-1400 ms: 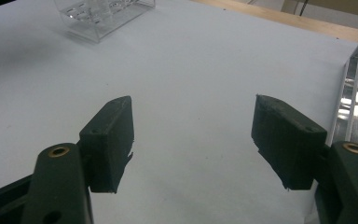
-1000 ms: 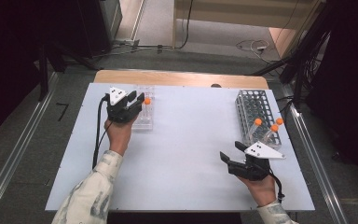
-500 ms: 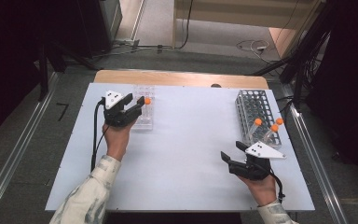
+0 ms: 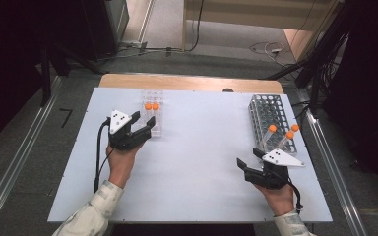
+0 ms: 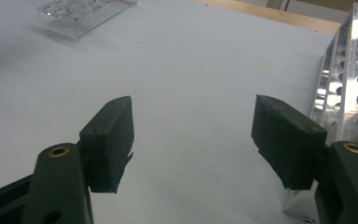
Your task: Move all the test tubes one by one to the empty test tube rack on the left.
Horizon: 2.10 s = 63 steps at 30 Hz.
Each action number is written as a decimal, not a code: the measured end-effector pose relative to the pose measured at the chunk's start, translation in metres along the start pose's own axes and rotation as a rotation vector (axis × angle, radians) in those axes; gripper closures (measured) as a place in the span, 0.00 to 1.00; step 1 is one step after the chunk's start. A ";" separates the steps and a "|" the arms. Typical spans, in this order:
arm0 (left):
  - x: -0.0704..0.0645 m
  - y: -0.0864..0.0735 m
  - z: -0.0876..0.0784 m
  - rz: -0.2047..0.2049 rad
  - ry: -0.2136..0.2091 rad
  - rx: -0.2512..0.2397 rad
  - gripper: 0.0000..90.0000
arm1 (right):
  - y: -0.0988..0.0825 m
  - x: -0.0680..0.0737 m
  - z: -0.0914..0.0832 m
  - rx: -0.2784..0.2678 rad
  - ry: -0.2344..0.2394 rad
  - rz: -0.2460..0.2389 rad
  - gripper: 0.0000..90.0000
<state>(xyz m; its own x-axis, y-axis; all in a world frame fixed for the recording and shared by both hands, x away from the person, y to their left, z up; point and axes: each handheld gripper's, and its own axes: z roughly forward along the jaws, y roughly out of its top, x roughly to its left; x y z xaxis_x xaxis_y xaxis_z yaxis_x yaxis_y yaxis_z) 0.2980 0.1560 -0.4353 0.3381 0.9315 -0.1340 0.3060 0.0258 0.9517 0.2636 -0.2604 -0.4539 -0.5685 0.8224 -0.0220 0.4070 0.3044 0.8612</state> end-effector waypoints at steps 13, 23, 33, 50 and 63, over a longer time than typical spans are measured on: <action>-0.018 -0.014 -0.016 0.030 -0.042 0.020 0.37 | -0.005 -0.023 -0.012 -0.035 -0.102 0.055 0.33; -0.026 -0.017 -0.020 0.045 -0.073 0.024 0.37 | -0.003 -0.042 -0.004 -0.060 -0.215 0.107 0.35; -0.027 -0.018 -0.020 0.045 -0.070 0.022 0.37 | 0.010 -0.054 0.014 -0.067 -0.282 0.127 0.46; -0.028 -0.020 -0.019 0.047 -0.076 0.030 0.37 | 0.017 -0.066 0.034 -0.010 -0.354 0.159 0.71; -0.029 -0.020 -0.018 0.048 -0.080 0.031 0.37 | 0.015 -0.068 0.035 -0.006 -0.360 0.171 0.80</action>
<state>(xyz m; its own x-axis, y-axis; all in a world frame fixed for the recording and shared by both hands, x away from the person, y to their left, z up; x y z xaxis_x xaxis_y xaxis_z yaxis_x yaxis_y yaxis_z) 0.2658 0.1354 -0.4457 0.4229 0.8993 -0.1114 0.3151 -0.0306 0.9486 0.3335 -0.2953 -0.4571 -0.2049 0.9773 -0.0535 0.4696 0.1462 0.8707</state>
